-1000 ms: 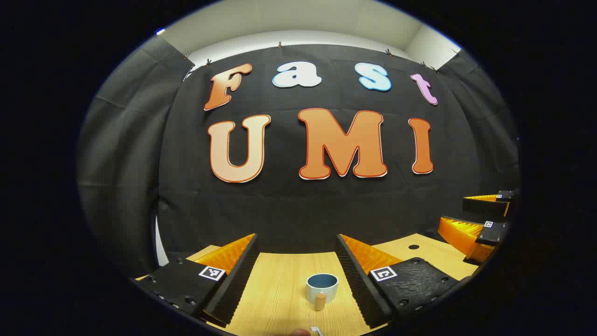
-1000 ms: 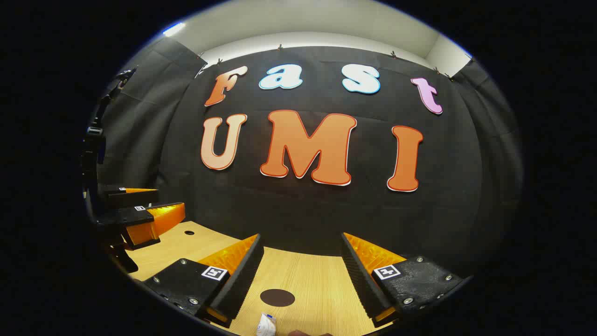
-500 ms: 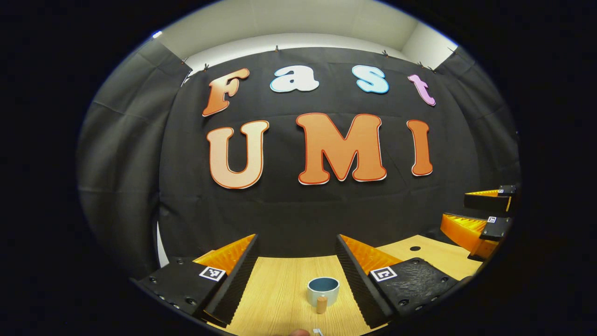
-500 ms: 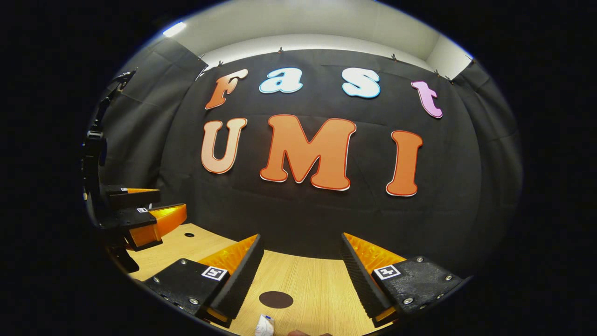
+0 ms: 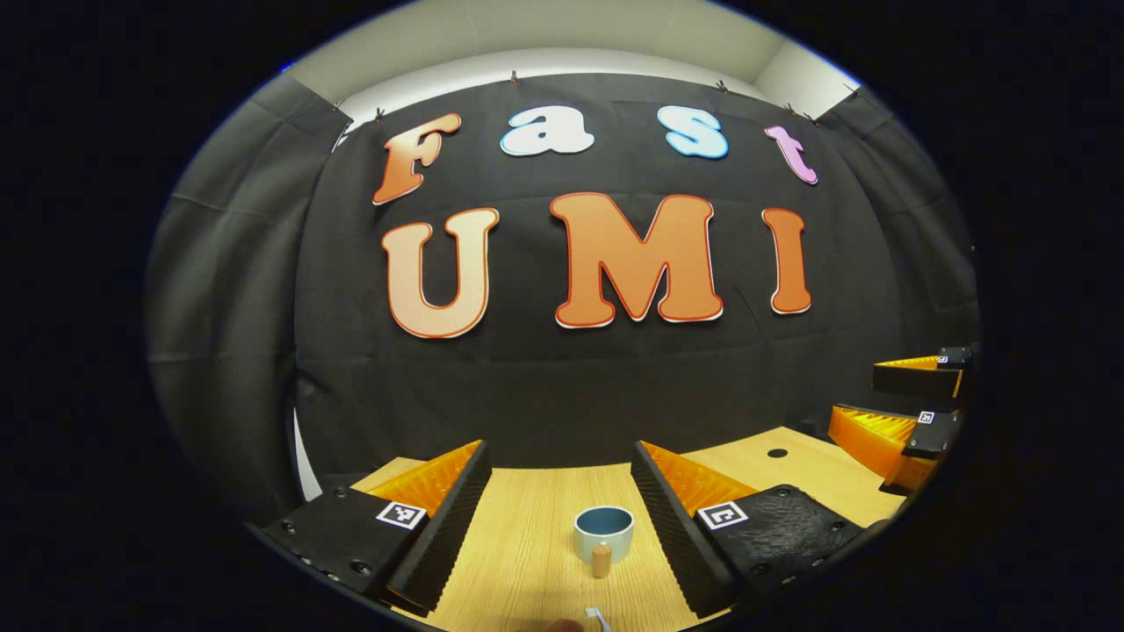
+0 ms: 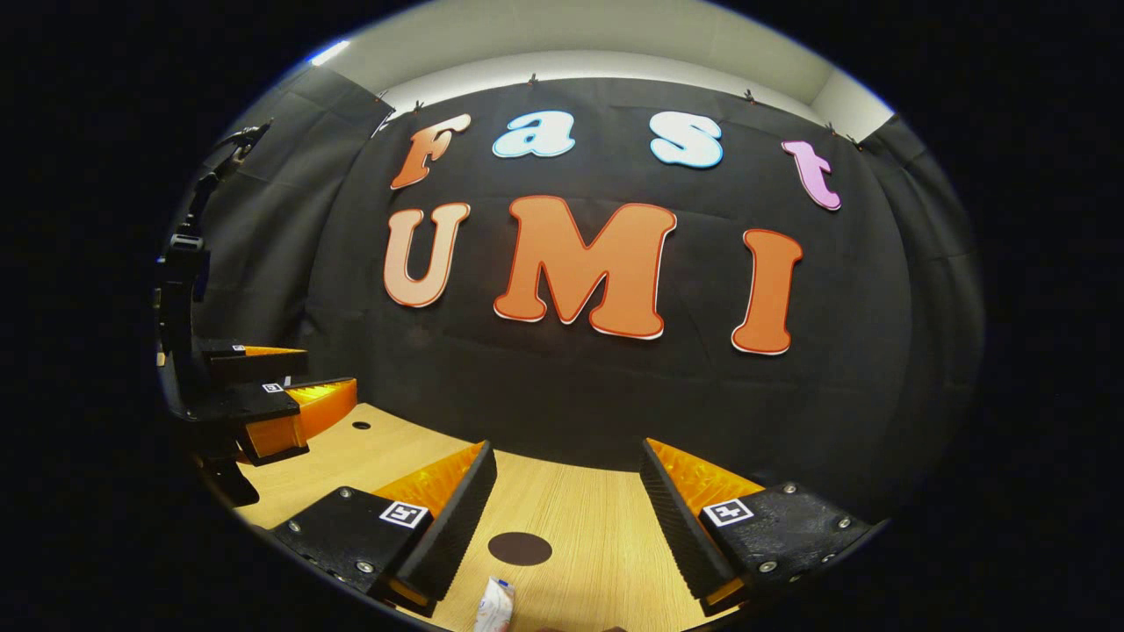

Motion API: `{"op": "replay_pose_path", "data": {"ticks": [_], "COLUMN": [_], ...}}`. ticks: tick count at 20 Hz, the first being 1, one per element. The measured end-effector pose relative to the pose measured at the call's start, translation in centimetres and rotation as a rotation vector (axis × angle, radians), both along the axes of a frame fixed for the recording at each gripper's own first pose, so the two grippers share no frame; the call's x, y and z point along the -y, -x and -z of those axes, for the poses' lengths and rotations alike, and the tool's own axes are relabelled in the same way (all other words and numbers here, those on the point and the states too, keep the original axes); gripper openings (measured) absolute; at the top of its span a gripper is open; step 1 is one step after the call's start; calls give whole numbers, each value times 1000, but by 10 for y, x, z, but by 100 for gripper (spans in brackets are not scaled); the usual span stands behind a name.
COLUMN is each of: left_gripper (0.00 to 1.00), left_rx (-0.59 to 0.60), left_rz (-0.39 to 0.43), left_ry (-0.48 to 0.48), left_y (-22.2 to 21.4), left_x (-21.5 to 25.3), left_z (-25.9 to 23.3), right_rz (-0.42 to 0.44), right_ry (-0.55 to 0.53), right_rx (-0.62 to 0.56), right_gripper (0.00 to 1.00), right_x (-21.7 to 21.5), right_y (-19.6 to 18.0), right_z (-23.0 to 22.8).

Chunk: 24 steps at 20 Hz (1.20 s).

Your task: Put the toothbrush and toothpaste on the desktop into the cup, then pick up the cup and place it on the coaster on the desktop.

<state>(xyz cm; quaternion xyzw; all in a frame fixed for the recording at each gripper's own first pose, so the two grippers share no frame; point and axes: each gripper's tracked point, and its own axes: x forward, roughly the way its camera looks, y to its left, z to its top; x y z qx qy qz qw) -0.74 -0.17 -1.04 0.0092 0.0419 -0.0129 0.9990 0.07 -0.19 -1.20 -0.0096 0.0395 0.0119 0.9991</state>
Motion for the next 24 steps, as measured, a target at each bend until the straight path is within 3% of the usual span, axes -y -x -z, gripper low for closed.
{"op": "replay_pose_path", "data": {"ticks": [10, 18, 24], "left_gripper": [96, 97, 98], "left_rx": [-288, -565, -892], "left_rz": [40, 59, 53], "left_ry": [10, 44, 116], "left_y": [29, 51, 83], "left_x": [1, 7, 16], "left_z": [45, 109, 173], "right_rz": [-86, -131, -172], "right_ry": [-12, -5, -17], "right_rx": [-249, -464, -654], "right_gripper": [95, 94, 91], "right_x": [-25, -35, -50], "right_y": [12, 20, 32], "right_z": [64, 124, 182]}}
